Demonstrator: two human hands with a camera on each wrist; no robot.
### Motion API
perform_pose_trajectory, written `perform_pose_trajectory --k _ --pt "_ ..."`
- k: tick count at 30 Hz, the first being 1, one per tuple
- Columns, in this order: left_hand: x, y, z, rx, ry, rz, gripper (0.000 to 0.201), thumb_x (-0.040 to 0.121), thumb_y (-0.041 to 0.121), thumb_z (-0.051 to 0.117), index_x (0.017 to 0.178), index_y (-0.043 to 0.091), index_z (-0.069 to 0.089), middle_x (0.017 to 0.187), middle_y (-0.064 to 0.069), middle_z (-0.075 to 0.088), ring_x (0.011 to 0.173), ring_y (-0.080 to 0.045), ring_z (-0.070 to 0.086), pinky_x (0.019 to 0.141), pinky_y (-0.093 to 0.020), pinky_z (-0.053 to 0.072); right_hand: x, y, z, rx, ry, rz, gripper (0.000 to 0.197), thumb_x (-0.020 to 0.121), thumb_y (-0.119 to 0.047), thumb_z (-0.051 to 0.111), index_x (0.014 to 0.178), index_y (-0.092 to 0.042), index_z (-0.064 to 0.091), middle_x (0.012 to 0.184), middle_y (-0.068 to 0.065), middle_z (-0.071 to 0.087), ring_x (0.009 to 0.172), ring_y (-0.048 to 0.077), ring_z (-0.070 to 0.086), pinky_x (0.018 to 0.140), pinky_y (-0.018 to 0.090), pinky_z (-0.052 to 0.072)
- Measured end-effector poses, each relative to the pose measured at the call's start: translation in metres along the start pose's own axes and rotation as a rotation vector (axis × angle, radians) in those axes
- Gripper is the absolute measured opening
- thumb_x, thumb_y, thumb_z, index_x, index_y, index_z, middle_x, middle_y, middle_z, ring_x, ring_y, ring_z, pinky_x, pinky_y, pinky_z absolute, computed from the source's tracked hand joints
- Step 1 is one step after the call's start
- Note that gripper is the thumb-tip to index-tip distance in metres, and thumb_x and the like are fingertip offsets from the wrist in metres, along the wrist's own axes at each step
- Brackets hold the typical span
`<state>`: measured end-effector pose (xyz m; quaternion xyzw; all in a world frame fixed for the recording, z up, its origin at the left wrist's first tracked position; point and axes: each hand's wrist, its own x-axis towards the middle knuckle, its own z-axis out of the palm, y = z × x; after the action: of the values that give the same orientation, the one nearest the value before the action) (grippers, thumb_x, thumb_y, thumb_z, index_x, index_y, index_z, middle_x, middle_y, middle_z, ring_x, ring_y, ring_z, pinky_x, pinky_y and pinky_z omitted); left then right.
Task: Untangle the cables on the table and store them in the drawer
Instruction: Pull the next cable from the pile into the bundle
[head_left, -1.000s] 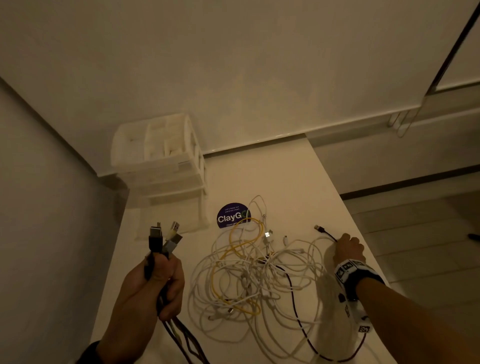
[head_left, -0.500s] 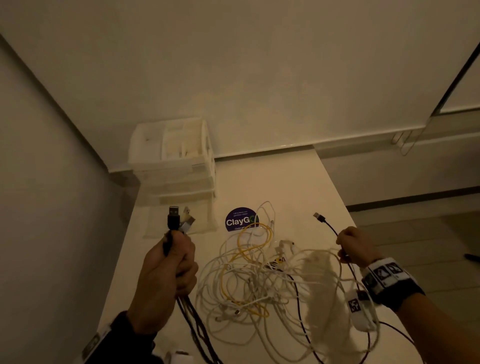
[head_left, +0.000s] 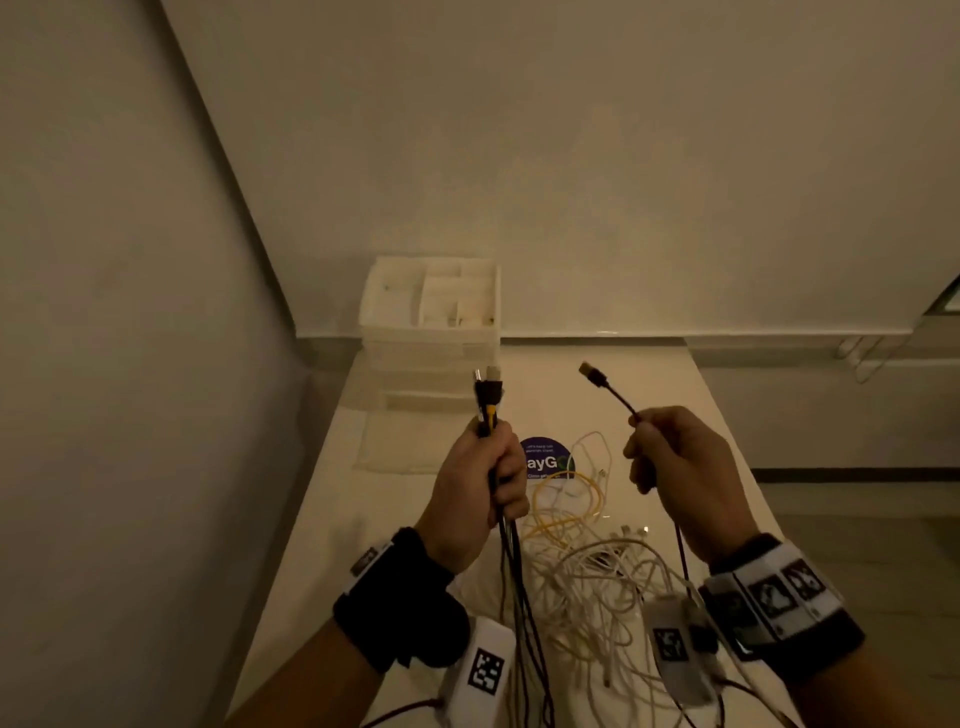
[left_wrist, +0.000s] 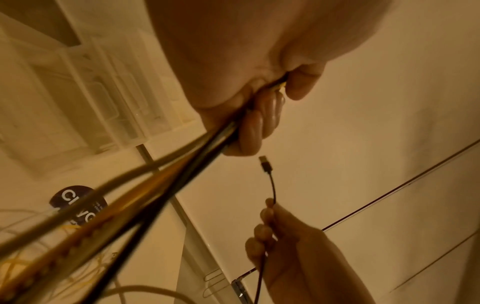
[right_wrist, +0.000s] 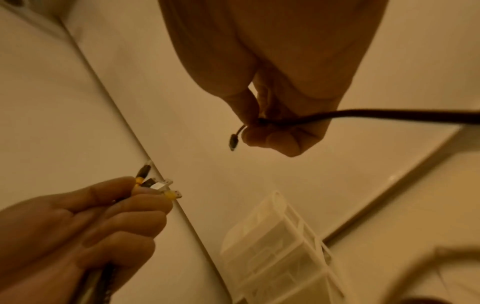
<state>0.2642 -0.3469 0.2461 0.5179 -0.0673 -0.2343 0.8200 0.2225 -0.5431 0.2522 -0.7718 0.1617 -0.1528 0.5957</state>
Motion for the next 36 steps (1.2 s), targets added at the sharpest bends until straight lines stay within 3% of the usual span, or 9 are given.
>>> perform_pose_trajectory --k 4,12,17,19,21,26,31,34,36 --pt "-0.005 0.004 -0.012 0.059 0.011 0.069 0.033 0.102 0.037 0.032 0.075 0.017 0.036 0.063 0.002 0.031 0.048 -0.013 0.025 0.045 -0.028 0.027 0.028 -0.027 0.008 -0.139 0.067 -0.135 0.010 0.097 -0.010 0.047 0.098 -0.012 0.057 0.079 0.006 0.065 0.056 0.017 0.058 0.053 0.032 0.050" --pt "-0.016 0.011 -0.025 0.133 0.006 0.097 0.040 0.089 0.053 0.038 0.070 0.019 0.031 0.056 0.001 0.023 0.039 -0.009 0.014 0.039 -0.018 0.012 0.042 -0.058 0.017 -0.031 0.071 -0.252 0.009 0.100 -0.011 0.041 0.100 -0.012 0.051 0.075 0.003 0.062 0.052 0.016 0.054 0.049 0.029 0.046" --pt "-0.010 0.017 -0.023 0.152 0.022 0.168 0.039 0.086 0.053 0.049 0.072 0.018 0.039 0.056 0.003 0.022 0.043 -0.010 0.013 0.038 -0.019 0.014 0.047 -0.084 0.022 0.081 0.129 -0.306 0.010 0.099 -0.009 0.041 0.101 -0.009 0.051 0.073 0.004 0.062 0.051 0.018 0.051 0.048 0.030 0.043" --pt "-0.006 0.019 -0.020 0.183 0.037 0.207 0.032 0.084 0.042 0.060 0.072 0.017 0.044 0.056 0.001 0.022 0.041 -0.011 0.014 0.038 -0.018 0.017 0.048 -0.095 0.022 0.159 0.064 -0.290 0.009 0.098 -0.008 0.045 0.099 -0.007 0.054 0.073 0.006 0.064 0.052 0.020 0.053 0.050 0.031 0.044" --pt "-0.003 0.024 -0.015 0.190 0.064 0.231 0.029 0.077 0.037 0.069 0.079 0.012 0.054 0.055 -0.002 0.024 0.039 -0.011 0.016 0.038 -0.018 0.019 0.044 -0.103 0.025 0.199 -0.101 -0.283 0.008 0.097 -0.007 0.050 0.098 -0.006 0.058 0.073 0.009 0.065 0.053 0.022 0.054 0.051 0.032 0.046" --pt "0.008 0.050 0.002 0.095 0.143 0.288 0.063 0.071 0.042 0.070 0.104 -0.009 0.057 0.053 0.001 0.026 0.039 -0.011 0.018 0.037 -0.020 0.016 0.025 -0.100 0.044 0.173 -0.385 -0.197 0.011 0.095 -0.008 0.053 0.100 0.000 0.059 0.078 0.012 0.070 0.055 0.021 0.059 0.053 0.030 0.049" --pt "0.017 0.061 0.009 0.096 0.172 0.311 0.038 0.087 0.033 0.065 0.098 -0.003 0.063 0.046 0.007 0.040 0.036 -0.007 0.024 0.035 -0.017 0.021 0.018 -0.093 0.061 0.190 -0.478 -0.155 0.009 0.094 -0.006 0.055 0.098 0.002 0.058 0.085 0.020 0.070 0.059 0.026 0.061 0.055 0.030 0.051" --pt "0.018 0.062 0.007 0.104 0.208 0.304 0.034 0.091 0.027 0.063 0.101 -0.005 0.064 0.049 0.004 0.050 0.033 -0.006 0.031 0.034 -0.017 0.022 0.018 -0.089 0.067 0.218 -0.511 -0.144 0.005 0.093 -0.004 0.056 0.095 0.000 0.057 0.087 0.025 0.068 0.059 0.027 0.061 0.055 0.030 0.051" --pt "0.021 0.061 0.005 0.127 0.236 0.320 0.024 0.091 0.023 0.064 0.093 0.000 0.066 0.057 -0.003 0.056 0.034 -0.007 0.036 0.034 -0.017 0.023 0.020 -0.086 0.069 0.225 -0.530 -0.137 0.005 0.093 -0.003 0.056 0.095 0.001 0.056 0.087 0.026 0.068 0.060 0.028 0.062 0.056 0.031 0.052"
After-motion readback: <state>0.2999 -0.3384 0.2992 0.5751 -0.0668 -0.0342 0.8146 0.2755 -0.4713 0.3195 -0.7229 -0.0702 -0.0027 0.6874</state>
